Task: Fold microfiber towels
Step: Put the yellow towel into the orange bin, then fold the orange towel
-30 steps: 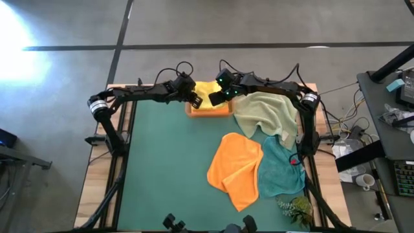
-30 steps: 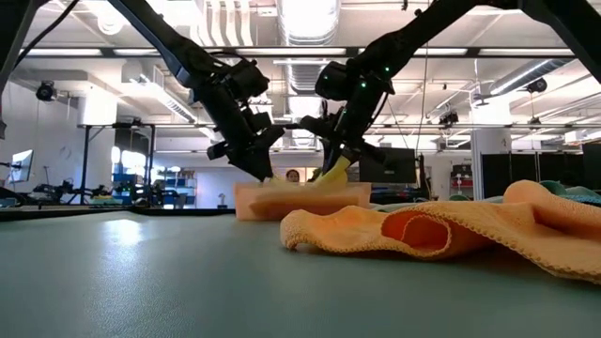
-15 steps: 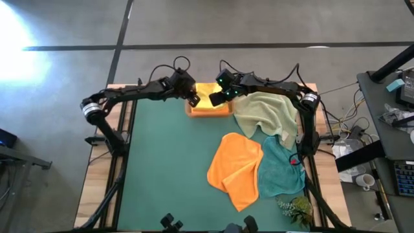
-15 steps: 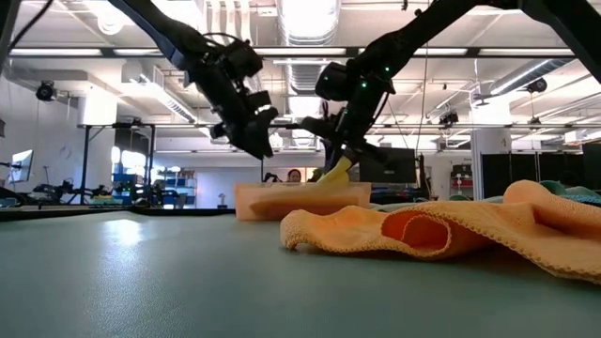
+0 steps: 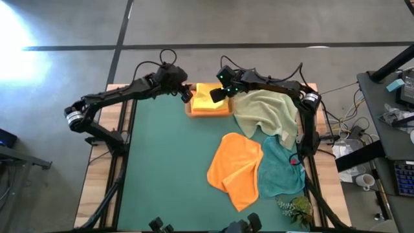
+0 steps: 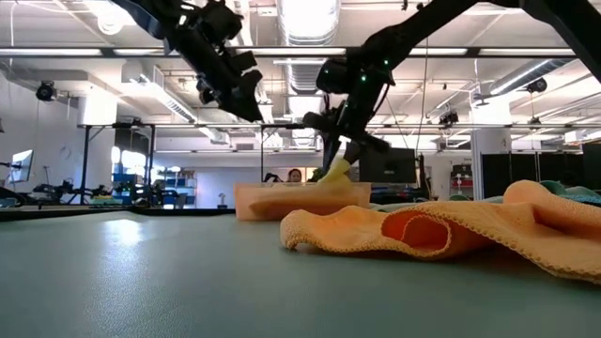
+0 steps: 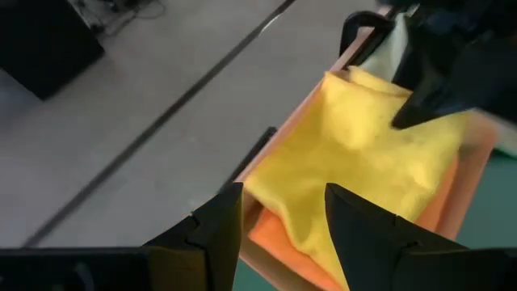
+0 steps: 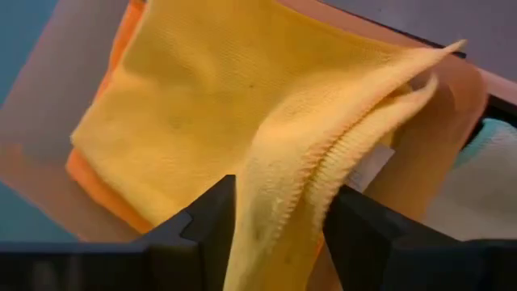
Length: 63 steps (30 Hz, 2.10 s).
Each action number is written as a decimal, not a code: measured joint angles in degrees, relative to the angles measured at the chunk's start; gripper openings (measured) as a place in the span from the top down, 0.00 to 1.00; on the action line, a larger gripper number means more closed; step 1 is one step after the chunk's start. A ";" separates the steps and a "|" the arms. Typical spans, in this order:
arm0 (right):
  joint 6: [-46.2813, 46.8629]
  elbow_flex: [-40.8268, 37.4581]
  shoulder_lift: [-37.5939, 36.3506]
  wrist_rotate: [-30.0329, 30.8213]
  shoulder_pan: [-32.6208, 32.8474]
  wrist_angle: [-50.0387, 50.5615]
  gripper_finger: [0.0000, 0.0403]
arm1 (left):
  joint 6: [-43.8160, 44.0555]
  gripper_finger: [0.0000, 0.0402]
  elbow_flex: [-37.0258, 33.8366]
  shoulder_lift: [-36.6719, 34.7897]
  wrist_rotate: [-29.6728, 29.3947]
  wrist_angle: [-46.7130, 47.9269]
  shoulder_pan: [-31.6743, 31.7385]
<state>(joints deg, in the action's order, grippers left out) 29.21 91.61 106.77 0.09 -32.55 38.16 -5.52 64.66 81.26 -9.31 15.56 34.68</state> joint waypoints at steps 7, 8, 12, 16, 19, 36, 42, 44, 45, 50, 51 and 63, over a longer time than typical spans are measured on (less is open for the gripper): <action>-4.20 7.40 -0.38 -0.03 -0.12 11.53 0.50 | -2.90 0.60 0.00 -0.51 -0.29 0.48 0.35; -4.62 8.70 -0.44 -0.02 -0.12 13.83 0.50 | -2.90 0.60 0.00 -0.51 -0.29 0.90 0.35; -7.91 13.96 -0.54 -0.01 -0.05 23.19 0.50 | -2.95 0.60 0.00 -0.74 -0.32 2.66 0.35; -12.66 18.76 -0.68 0.10 0.91 31.34 0.51 | -4.11 0.60 -0.04 -1.86 -0.38 4.88 0.35; -15.45 20.13 -1.48 0.10 2.43 34.48 0.52 | -5.45 0.60 -0.04 -3.14 -0.38 6.57 0.35; -2.24 -11.04 -20.86 4.19 18.37 21.16 0.54 | -0.39 0.60 -7.71 -8.34 12.06 6.88 -3.30; 7.23 -19.45 -25.62 4.45 24.35 16.20 0.54 | -0.35 0.60 -11.31 -7.32 13.76 -0.69 -10.97; 9.16 -21.58 -26.03 4.44 26.44 14.47 0.53 | -0.32 0.60 -12.19 -6.66 13.76 -3.92 -13.83; 10.45 -22.37 -26.07 4.41 27.40 13.68 0.53 | -0.25 0.60 -12.45 -6.17 13.74 -5.69 -15.21; 13.63 -24.96 -25.67 4.46 31.75 11.90 0.54 | 2.25 0.60 -12.74 -2.78 13.74 -12.70 -20.91; 14.32 -25.40 -25.65 4.50 32.50 11.73 0.54 | 2.28 0.60 -12.74 -1.81 13.72 -14.09 -21.97; 19.91 -23.79 -25.76 9.38 37.06 10.70 0.55 | 2.20 0.60 -9.91 13.19 13.65 -28.70 -31.18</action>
<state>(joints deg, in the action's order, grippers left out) 49.12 67.81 81.01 9.46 4.52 48.86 -3.32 54.75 94.45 4.34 -13.14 3.50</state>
